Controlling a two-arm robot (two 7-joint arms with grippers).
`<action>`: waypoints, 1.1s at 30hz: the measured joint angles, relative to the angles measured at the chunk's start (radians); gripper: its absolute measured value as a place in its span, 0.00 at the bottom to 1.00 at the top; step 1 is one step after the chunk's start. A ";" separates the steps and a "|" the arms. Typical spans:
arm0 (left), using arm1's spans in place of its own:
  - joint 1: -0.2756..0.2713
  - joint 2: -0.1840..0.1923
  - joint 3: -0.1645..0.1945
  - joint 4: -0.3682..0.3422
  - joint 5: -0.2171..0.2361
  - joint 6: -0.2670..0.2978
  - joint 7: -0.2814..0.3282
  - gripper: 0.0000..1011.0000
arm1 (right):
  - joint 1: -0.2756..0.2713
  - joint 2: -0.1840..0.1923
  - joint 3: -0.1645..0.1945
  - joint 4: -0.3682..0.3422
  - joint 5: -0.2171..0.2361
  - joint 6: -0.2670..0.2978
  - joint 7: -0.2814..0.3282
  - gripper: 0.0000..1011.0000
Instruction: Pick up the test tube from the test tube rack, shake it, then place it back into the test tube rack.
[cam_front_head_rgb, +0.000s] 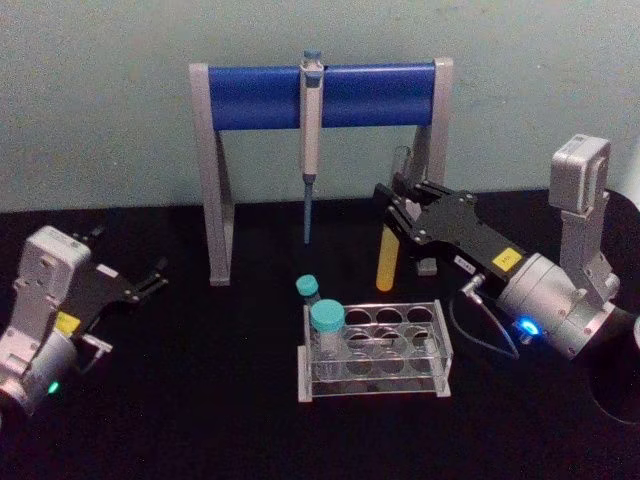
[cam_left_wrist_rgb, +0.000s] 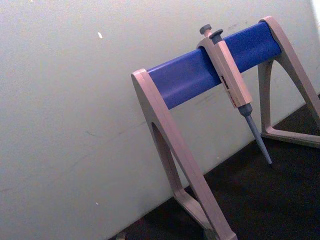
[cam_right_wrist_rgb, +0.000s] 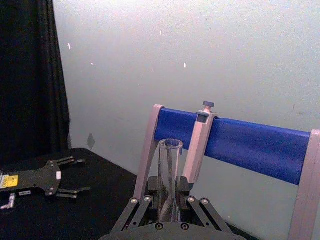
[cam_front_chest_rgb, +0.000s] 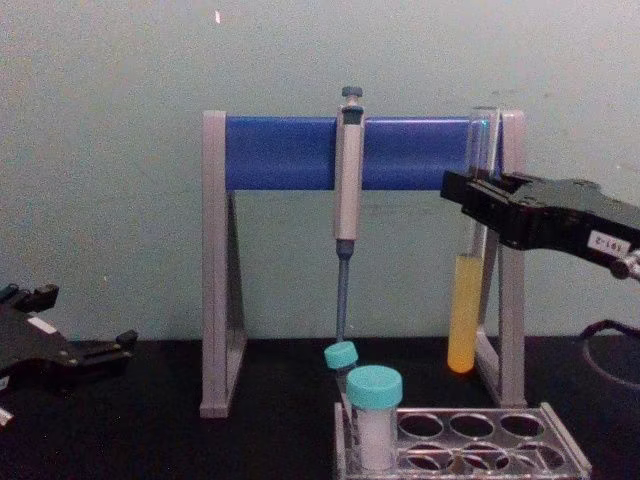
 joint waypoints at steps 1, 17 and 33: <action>0.000 0.000 0.000 0.000 0.000 0.000 0.000 0.99 | 0.000 0.000 0.000 0.000 0.000 0.000 0.000 0.23; 0.000 0.000 0.000 0.000 0.000 0.000 0.000 0.99 | -0.068 0.041 0.053 -0.065 -0.001 0.006 -0.032 0.23; 0.000 0.000 0.000 0.000 0.000 0.000 0.000 0.99 | -0.158 0.063 0.029 -0.157 0.033 0.022 0.009 0.23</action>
